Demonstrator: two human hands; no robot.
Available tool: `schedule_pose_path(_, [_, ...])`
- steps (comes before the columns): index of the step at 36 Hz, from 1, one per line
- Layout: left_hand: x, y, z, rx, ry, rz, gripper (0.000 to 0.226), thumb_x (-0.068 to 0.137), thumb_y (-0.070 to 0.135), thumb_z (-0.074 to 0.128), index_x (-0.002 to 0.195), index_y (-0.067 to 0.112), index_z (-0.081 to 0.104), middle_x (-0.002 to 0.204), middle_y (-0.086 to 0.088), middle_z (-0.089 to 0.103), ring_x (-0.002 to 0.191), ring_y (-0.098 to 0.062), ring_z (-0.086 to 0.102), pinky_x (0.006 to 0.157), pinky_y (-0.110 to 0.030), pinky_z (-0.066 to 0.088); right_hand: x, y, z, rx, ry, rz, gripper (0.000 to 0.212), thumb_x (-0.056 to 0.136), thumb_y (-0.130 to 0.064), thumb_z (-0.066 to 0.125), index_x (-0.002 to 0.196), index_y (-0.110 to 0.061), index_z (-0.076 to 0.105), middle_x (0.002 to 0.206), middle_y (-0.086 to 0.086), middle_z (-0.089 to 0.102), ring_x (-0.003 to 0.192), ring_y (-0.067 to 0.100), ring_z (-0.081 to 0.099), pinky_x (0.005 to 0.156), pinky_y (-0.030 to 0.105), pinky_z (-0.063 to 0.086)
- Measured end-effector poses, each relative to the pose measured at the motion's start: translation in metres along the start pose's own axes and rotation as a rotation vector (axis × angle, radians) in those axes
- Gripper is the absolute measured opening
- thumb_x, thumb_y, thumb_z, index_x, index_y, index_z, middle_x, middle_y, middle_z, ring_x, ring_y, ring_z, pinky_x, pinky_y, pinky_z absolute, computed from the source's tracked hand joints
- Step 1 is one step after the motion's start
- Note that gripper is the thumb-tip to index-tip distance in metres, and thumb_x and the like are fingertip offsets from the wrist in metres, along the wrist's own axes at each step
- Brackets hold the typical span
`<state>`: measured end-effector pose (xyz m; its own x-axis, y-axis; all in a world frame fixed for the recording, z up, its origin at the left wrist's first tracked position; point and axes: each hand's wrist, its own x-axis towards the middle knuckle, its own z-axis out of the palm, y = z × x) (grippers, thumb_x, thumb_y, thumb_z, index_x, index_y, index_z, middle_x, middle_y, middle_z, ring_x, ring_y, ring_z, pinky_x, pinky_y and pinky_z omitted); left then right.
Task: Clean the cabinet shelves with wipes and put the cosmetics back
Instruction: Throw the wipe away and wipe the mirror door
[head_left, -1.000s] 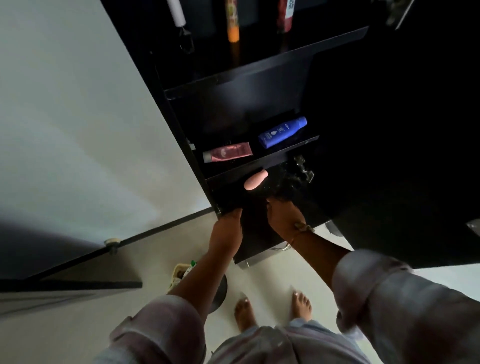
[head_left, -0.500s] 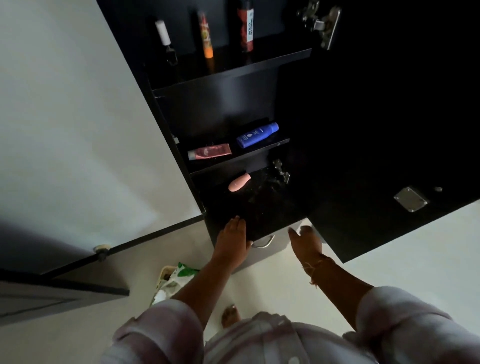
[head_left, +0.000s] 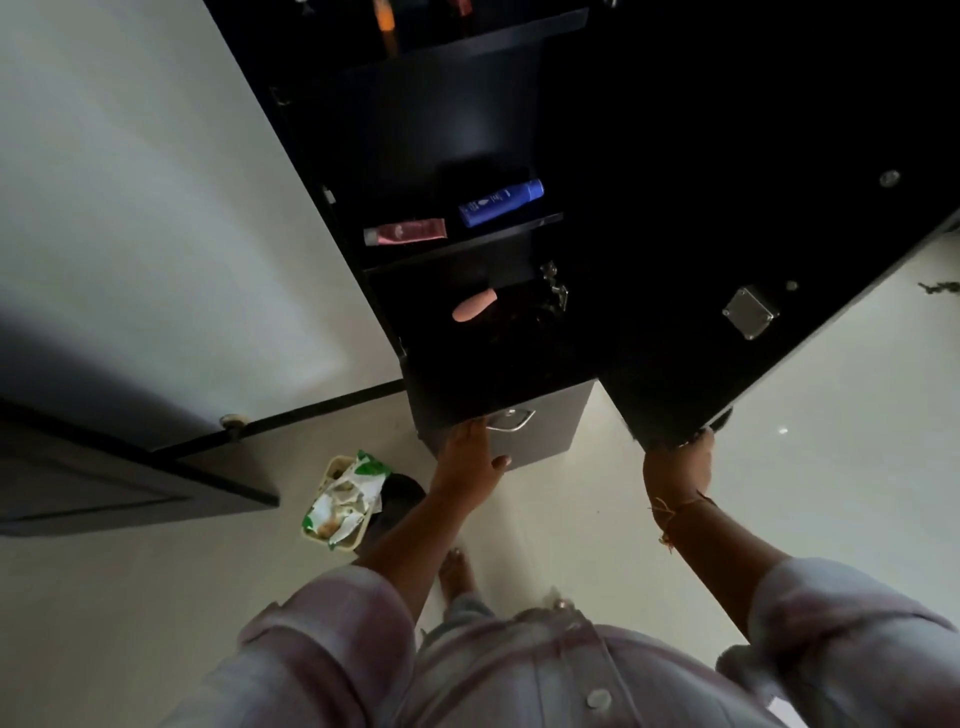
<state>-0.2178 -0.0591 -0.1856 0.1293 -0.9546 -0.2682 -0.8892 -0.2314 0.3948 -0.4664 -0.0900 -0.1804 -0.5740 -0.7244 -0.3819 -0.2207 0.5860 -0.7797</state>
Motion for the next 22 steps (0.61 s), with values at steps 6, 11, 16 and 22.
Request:
schedule_pose_path(6, [-0.019,0.010,0.013,-0.092,-0.047,-0.051,0.066,0.089,0.038,0.062,0.141,0.004,0.038,0.142,-0.015,0.045,0.131,-0.032,0.041,0.107,-0.039,0.035,0.006,0.009,-0.014,-0.129,-0.037,-0.113,0.025,0.092,-0.026,0.044,0.116,-0.018,0.044,0.104,0.015,0.063,0.089,0.036,0.057,0.077,0.041,0.049])
schedule_pose_path(11, [-0.030,0.020,0.024,-0.244,-0.094,-0.084,0.059,0.090,0.037,0.062,0.137,0.007,0.045,0.140,-0.010,0.050,0.132,-0.025,0.043,0.107,-0.030,0.032,-0.001,0.013,-0.016,-0.249,-0.058,-0.238,0.008,0.097,-0.020,0.038,0.098,-0.013,0.042,0.091,0.015,0.059,0.078,0.034,0.053,0.066,0.038,0.043])
schedule_pose_path(16, [-0.036,0.027,0.029,-0.350,-0.127,-0.078,0.055,0.089,0.037,0.064,0.135,0.010,0.049,0.137,-0.007,0.053,0.126,-0.021,0.050,0.104,-0.029,0.037,-0.018,0.022,-0.011,-0.322,-0.129,-0.352,0.012,0.098,-0.025,0.042,0.092,-0.015,0.041,0.083,0.011,0.061,0.071,0.035,0.057,0.064,0.043,0.051])
schedule_pose_path(22, [-0.043,0.023,0.030,-0.444,-0.172,-0.037,0.054,0.089,0.033,0.066,0.136,0.013,0.048,0.138,-0.005,0.053,0.126,-0.020,0.052,0.105,-0.032,0.042,-0.040,0.024,0.004,-0.395,-0.308,-0.554,0.009,0.096,-0.025,0.053,0.090,-0.019,0.050,0.081,0.001,0.065,0.069,0.024,0.058,0.057,0.032,0.047])
